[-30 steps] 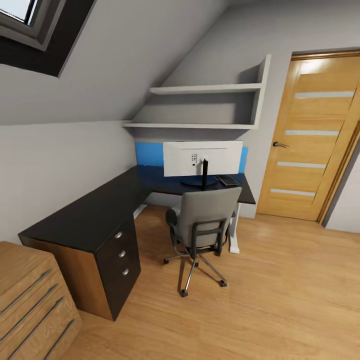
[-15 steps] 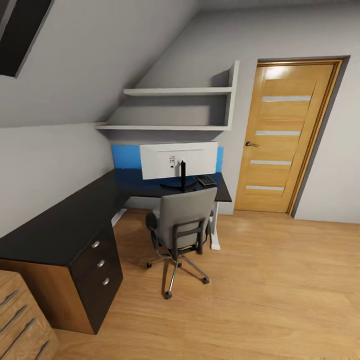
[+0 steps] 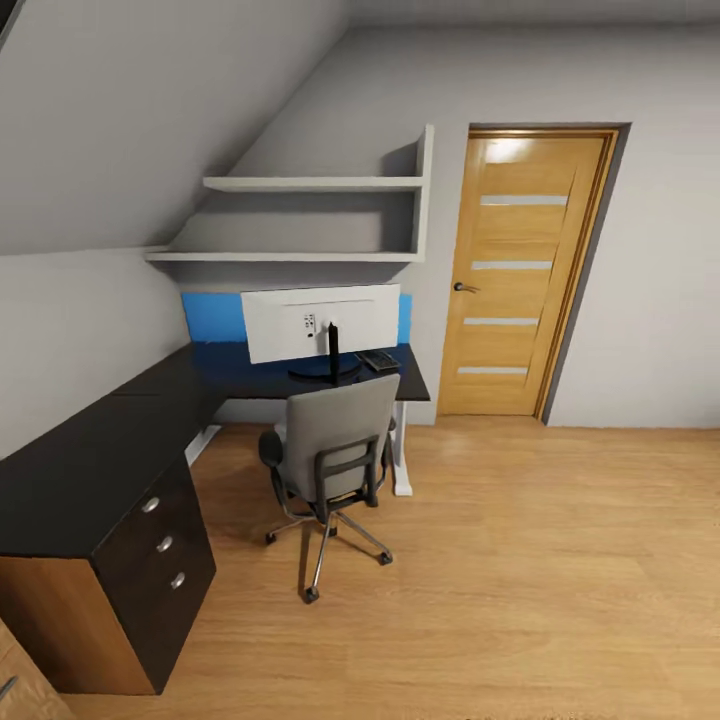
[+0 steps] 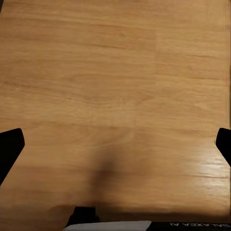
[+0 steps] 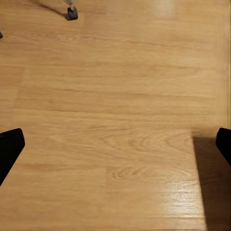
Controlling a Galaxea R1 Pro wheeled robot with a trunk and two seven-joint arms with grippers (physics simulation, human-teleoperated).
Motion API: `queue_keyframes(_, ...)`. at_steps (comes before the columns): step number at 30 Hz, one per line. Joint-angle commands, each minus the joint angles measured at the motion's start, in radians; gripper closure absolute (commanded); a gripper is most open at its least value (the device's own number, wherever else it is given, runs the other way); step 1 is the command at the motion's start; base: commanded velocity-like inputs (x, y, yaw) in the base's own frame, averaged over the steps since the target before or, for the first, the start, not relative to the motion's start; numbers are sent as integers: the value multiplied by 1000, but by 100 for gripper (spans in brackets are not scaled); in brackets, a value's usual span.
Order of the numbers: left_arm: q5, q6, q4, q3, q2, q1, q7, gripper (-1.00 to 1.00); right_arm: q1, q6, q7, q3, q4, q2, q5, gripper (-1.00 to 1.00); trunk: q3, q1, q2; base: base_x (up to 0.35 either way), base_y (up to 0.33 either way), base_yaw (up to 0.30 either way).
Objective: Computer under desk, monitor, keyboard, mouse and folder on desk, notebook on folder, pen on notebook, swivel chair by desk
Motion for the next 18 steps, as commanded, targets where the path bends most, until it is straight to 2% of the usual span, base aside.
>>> queue_keyframes(1,3,-5,6,-1,0,0,0,-100,-1,-4,0,0,1,0,0,-100,-1,0,-1,20,0,-291)
queue_keyframes(5,2,-8,15,-1,0,0,2,-100,-1,-6,0,0,2,0,1,-100,-1,0,-1,157,-30,-292)
queue_keyframes(18,1,-9,19,-9,-1,0,1,-100,-1,-8,1,1,5,0,3,-100,-1,0,-1,276,-103,-293)
